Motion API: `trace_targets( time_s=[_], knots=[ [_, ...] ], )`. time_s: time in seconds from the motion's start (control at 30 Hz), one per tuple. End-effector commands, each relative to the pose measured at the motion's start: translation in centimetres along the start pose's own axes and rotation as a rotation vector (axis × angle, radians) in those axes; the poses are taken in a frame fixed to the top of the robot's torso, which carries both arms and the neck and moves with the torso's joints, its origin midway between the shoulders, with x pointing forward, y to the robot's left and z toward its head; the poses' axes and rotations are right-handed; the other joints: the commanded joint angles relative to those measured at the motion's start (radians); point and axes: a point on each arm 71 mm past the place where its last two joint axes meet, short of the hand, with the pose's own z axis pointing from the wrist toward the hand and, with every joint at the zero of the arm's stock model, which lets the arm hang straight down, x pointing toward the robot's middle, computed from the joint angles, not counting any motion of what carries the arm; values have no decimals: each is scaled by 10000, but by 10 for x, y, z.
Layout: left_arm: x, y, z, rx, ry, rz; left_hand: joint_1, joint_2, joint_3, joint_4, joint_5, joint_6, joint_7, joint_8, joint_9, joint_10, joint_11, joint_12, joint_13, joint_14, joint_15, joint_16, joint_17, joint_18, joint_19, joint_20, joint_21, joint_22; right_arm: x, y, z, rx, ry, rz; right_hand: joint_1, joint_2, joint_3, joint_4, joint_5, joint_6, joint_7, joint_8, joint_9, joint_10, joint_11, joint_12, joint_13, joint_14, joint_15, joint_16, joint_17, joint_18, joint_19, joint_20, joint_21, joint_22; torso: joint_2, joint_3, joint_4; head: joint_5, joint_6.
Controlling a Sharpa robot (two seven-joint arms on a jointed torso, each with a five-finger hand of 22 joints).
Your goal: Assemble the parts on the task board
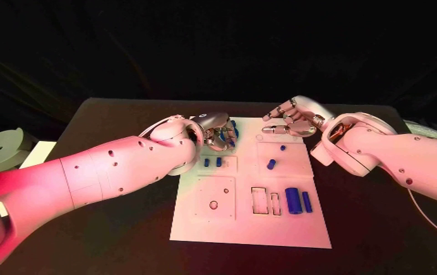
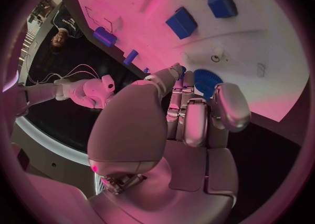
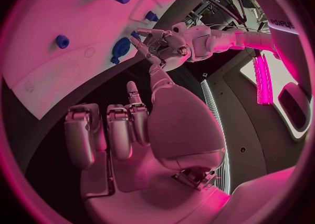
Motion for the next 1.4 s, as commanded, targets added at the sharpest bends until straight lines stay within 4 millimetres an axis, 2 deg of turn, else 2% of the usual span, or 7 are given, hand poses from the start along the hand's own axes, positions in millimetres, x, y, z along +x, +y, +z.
trace_targets(
  time_s=[0.03,0.3,0.4,0.53,0.93,1.07,1.4],
  knots=[
    [-10,-1,-6,252,-680,-606,-5,-102,39,-53,91,35,57,-60,-6,102,-7,-85,13,312,48,40,-11,-151,44,20,15,14,2,0,0,-93,137,16,-9,114,-60,-2,42,-56,-42,35,15,531,38,-5,2093,1042,53,41,2631,39,648,33,-48,1912,-4,1,9,13,29],
    [-20,10,-23,77,-543,-966,-12,-115,56,-74,101,50,56,-70,-7,121,-8,-105,15,312,47,41,-18,-159,54,21,51,48,2,-1,-1,-61,142,24,-9,114,-60,-2,42,-56,-42,35,15,531,38,-5,2093,1042,53,41,2631,39,648,33,-48,1912,-7,4,11,26,35],
    [-22,17,-29,-85,-268,-984,-17,-124,59,-81,102,52,57,-74,-8,125,-7,-112,15,311,47,41,-21,-161,56,21,60,56,2,-1,-1,-52,138,24,-9,114,-60,-2,42,-56,-42,35,15,531,38,-5,2093,1042,53,41,2631,39,648,33,-48,1912,10,4,-9,35,32],
    [-23,26,-33,-291,-31,-960,-19,-130,61,-86,103,53,57,-78,-9,128,-7,-117,16,311,47,42,-20,-161,56,21,60,57,2,-1,-1,-48,132,24,-9,114,-60,-2,42,-56,-42,35,15,531,38,-5,2093,1042,53,41,2631,39,648,33,-48,1912,10,1,5,34,29],
    [-19,41,-33,-780,407,-661,-30,-133,76,-97,109,56,61,-91,-12,133,-3,-139,15,308,48,39,-33,-161,54,22,59,59,2,-1,-1,-70,99,25,-9,138,-85,0,52,-47,-44,41,18,520,36,-30,2080,1042,52,41,2631,43,639,33,-58,1896,17,0,-14,67,-8],
    [-18,42,-32,-802,463,-645,-34,-134,79,-98,109,56,62,-94,-13,133,-2,-144,15,308,49,40,-33,-161,54,23,58,59,1,-1,-1,-73,87,24,-9,138,-85,0,52,-47,-44,41,18,520,36,-30,2080,1042,52,41,2631,43,639,33,-58,1896,15,12,-17,72,-11],
    [-13,41,-28,-807,590,-626,-42,-134,84,-99,110,57,64,-100,-14,136,0,-153,15,307,50,39,-36,-156,49,23,39,43,2,0,-1,-89,82,29,-9,138,-85,0,52,-47,-44,41,18,520,36,-30,2080,1042,52,41,2631,43,639,33,-58,1896,16,10,-19,73,-23]
  ],
)
